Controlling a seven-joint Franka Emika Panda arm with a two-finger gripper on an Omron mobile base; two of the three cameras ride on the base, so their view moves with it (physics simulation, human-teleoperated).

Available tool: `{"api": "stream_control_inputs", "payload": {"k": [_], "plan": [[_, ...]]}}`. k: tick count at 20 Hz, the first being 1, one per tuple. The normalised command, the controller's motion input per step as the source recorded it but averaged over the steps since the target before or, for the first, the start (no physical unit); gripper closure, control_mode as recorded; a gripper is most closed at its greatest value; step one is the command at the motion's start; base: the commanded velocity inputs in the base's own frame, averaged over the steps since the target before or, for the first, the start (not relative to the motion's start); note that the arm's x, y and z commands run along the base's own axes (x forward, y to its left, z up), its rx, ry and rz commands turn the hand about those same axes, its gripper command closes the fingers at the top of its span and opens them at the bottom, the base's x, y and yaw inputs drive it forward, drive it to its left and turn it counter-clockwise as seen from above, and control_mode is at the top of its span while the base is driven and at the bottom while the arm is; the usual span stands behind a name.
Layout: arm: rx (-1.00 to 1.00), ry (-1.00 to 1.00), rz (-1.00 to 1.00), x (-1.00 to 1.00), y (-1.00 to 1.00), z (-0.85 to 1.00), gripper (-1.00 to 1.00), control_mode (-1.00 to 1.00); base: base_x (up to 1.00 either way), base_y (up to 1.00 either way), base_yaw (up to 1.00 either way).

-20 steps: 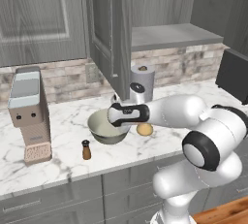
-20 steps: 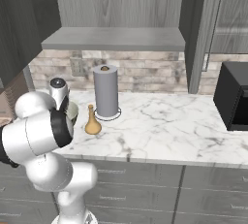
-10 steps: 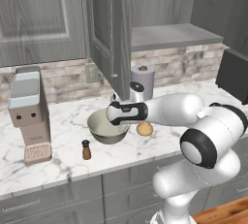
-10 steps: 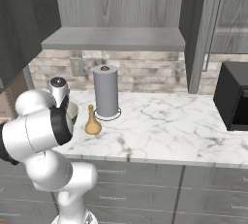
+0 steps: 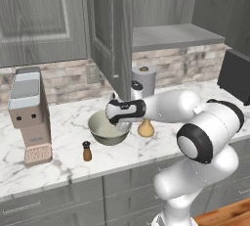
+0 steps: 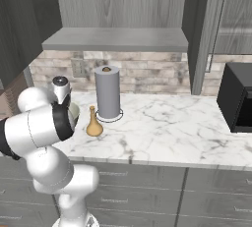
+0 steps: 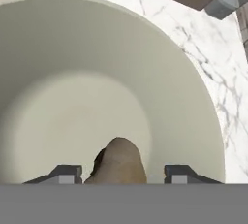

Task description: Retrieve the bottle and the shaker from the cabinet and place them next to the mixing bowl on the counter. Then add garlic from the fridge to the mixing bowl.

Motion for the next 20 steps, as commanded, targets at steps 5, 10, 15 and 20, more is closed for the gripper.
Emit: {"api": "stream_control_inputs", "payload": {"k": [5, 10, 15, 20], "plan": [[0.04, 0.00, 0.00, 0.00, 0.00, 0.00, -1.00, -1.00, 0.00, 0.00, 0.00], [0.05, -0.06, 0.00, -0.07, -0.12, 0.09, -1.00, -1.00, 0.00, 0.00, 0.00], [-0.13, -0.27, 0.00, -0.44, -0.39, 0.29, -1.00, -1.00, 0.00, 0.00, 0.00], [-0.29, -0.38, 0.00, -0.51, -0.36, 0.48, -1.00, -1.00, 0.00, 0.00, 0.00]]}}
